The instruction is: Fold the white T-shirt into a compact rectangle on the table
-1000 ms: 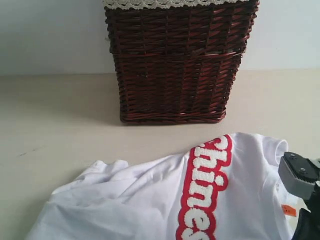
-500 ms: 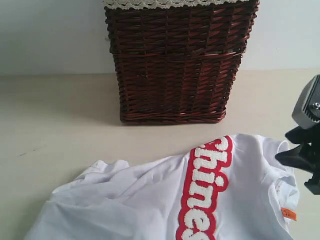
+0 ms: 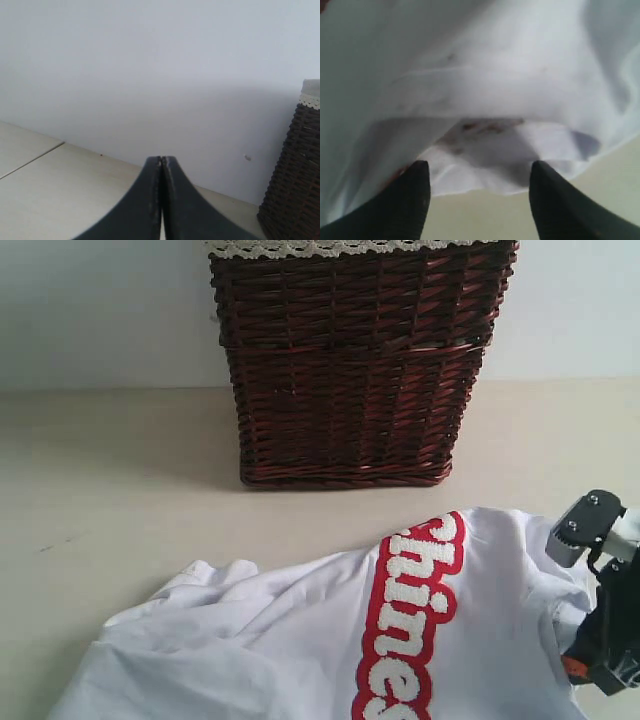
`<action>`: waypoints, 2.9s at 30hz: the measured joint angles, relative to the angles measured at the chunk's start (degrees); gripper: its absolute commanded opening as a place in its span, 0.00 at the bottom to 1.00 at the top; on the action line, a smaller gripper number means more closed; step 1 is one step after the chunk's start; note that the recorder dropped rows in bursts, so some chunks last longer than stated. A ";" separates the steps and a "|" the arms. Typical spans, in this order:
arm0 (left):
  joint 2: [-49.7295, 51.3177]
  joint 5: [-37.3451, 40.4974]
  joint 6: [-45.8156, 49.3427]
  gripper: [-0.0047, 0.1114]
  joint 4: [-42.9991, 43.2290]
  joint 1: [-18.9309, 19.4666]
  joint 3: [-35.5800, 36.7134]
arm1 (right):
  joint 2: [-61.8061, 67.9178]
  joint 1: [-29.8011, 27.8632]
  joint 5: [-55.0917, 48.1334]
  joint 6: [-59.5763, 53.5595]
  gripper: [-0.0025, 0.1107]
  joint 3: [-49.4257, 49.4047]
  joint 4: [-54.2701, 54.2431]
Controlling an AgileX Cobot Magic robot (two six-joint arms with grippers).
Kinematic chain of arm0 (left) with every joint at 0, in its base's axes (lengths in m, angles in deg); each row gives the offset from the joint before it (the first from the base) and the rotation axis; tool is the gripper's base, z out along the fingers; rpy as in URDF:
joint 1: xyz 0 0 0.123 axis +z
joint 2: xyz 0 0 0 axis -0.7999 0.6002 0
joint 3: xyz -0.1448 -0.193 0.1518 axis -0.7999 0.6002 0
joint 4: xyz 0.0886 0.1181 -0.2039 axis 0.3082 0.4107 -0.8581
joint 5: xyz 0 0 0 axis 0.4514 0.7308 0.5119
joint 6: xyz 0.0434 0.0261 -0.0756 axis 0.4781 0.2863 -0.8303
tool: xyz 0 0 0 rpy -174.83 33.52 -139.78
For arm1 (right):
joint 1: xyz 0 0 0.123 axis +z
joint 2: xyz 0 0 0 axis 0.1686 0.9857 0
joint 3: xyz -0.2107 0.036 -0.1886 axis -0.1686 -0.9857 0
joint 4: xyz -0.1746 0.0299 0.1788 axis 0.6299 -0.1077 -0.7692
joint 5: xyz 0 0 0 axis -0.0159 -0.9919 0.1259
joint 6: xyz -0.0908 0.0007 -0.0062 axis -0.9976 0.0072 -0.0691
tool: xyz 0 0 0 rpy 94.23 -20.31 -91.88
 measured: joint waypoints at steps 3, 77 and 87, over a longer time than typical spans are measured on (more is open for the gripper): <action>0.00 0.00 0.00 0.04 0.00 0.00 0.00 | 0.08 0.00 -2.19 -4.93 0.50 0.00 2.12; 0.00 0.00 0.00 0.04 0.00 0.00 0.00 | -18.18 0.00 54.06 29.91 0.55 -0.04 22.11; 0.00 0.00 0.00 0.04 0.00 0.00 0.00 | -12.04 0.00 21.20 32.43 0.25 -0.04 26.22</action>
